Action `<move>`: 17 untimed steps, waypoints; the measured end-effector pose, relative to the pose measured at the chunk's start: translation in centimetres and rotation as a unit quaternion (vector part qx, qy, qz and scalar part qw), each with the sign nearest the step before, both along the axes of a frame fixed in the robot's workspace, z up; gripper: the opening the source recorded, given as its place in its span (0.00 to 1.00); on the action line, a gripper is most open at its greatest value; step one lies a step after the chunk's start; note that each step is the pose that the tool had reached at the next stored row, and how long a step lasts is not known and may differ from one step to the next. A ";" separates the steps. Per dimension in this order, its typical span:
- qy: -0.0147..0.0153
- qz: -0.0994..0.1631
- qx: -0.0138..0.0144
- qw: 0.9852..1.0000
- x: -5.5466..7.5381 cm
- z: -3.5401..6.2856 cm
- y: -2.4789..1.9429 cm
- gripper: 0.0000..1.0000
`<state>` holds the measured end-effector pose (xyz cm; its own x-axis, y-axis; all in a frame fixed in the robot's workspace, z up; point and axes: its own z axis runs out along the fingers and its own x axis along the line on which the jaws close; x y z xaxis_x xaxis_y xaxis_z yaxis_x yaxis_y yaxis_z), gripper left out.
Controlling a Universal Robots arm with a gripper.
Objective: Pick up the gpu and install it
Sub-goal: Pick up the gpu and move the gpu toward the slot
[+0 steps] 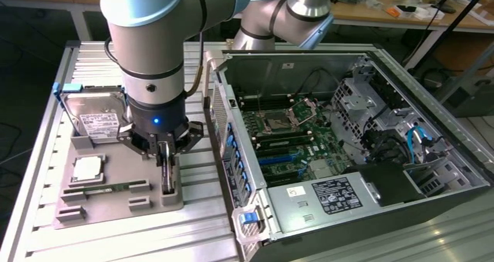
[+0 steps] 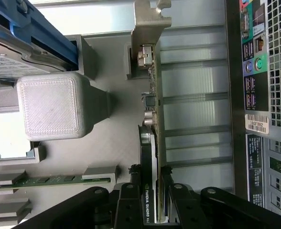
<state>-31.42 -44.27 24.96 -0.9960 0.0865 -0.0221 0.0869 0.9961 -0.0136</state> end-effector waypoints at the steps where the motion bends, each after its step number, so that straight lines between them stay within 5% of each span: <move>1: 0.000 0.000 0.000 1.000 0.0 0.00 0.00 0.27; 5: 0.000 0.000 0.000 1.000 0.0 1.26 0.00 0.27; 17: 0.000 0.000 0.000 1.000 0.0 1.35 0.00 0.27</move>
